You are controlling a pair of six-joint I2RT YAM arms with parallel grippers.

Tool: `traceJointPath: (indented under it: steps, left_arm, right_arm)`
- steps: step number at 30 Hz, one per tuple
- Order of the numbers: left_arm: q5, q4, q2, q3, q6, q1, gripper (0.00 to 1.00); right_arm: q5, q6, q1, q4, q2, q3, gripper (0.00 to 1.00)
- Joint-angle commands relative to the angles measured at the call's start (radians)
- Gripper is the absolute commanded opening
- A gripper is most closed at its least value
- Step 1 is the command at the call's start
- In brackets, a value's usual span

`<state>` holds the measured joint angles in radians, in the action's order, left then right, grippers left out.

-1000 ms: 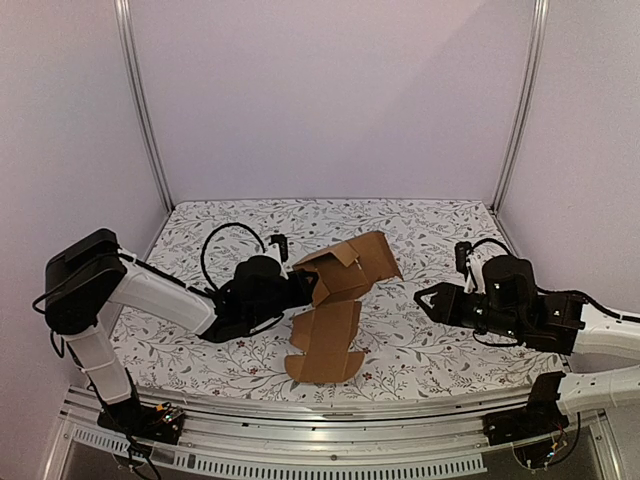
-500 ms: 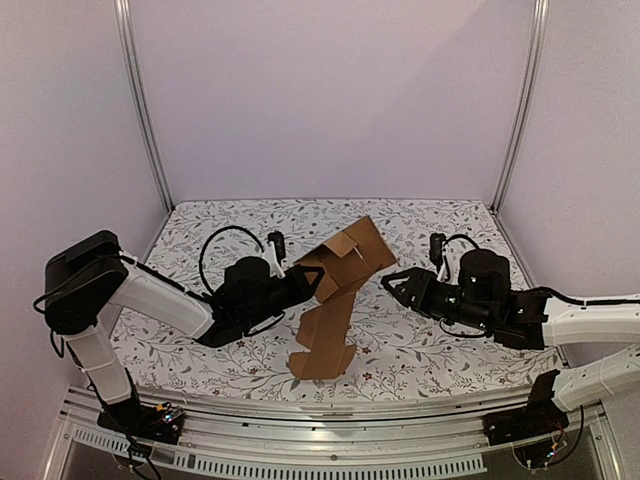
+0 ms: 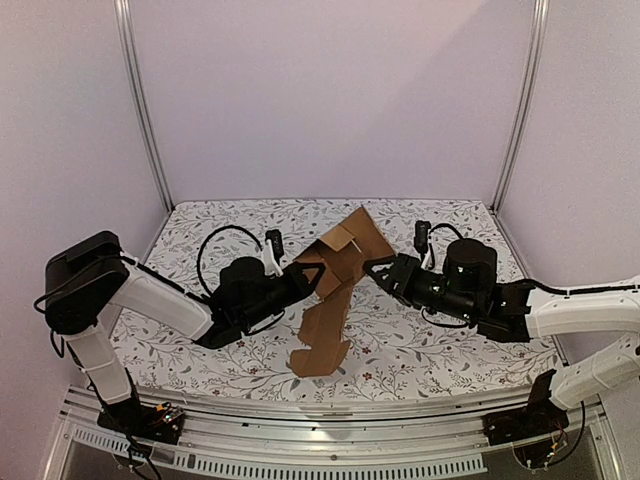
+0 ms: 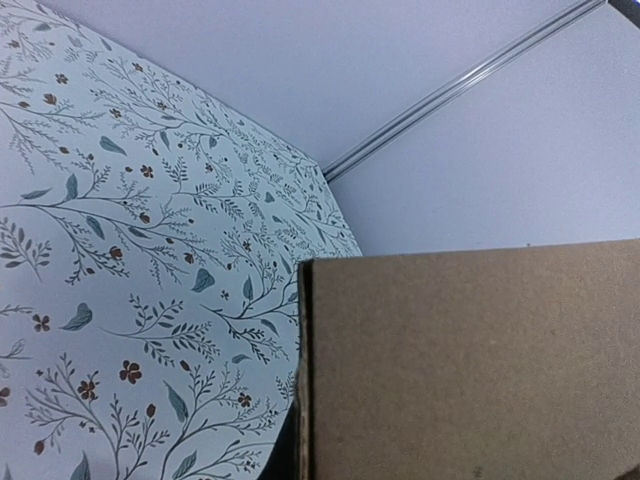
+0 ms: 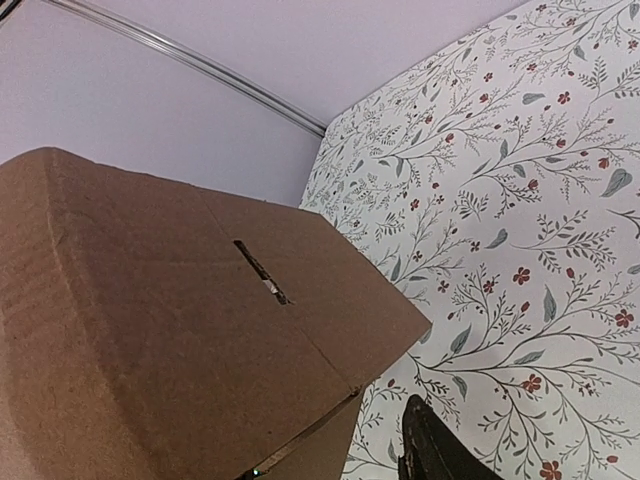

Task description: Fold the paper box

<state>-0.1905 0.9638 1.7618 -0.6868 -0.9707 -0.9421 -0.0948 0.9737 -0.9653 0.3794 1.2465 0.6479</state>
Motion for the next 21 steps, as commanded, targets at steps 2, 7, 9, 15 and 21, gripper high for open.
traceJointPath:
  steps: [2, 7, 9, 15, 21]
  left_arm:
    - [0.033, 0.055, 0.024, 0.013, 0.016, 0.012, 0.0]
    - [0.046, 0.069, 0.027, 0.007, 0.036, 0.008, 0.0]
    - [0.045, 0.07, 0.026, 0.006, 0.05, 0.007, 0.0]
    - [0.046, 0.079, 0.027, 0.006, 0.084, 0.005, 0.0]
    - [0.046, 0.087, 0.038, 0.006, 0.094, 0.003, 0.0]
  right_arm:
    - [-0.005, 0.013, -0.016, 0.049, 0.048, 0.037, 0.49]
    - [0.004, 0.025, -0.023, 0.08, 0.089, 0.049, 0.47]
    - [0.006, 0.029, -0.026, 0.085, 0.099, 0.053, 0.45]
    - [0.009, 0.028, -0.028, 0.088, 0.107, 0.046, 0.23]
    - [0.004, 0.029, -0.028, 0.088, 0.095, 0.031, 0.26]
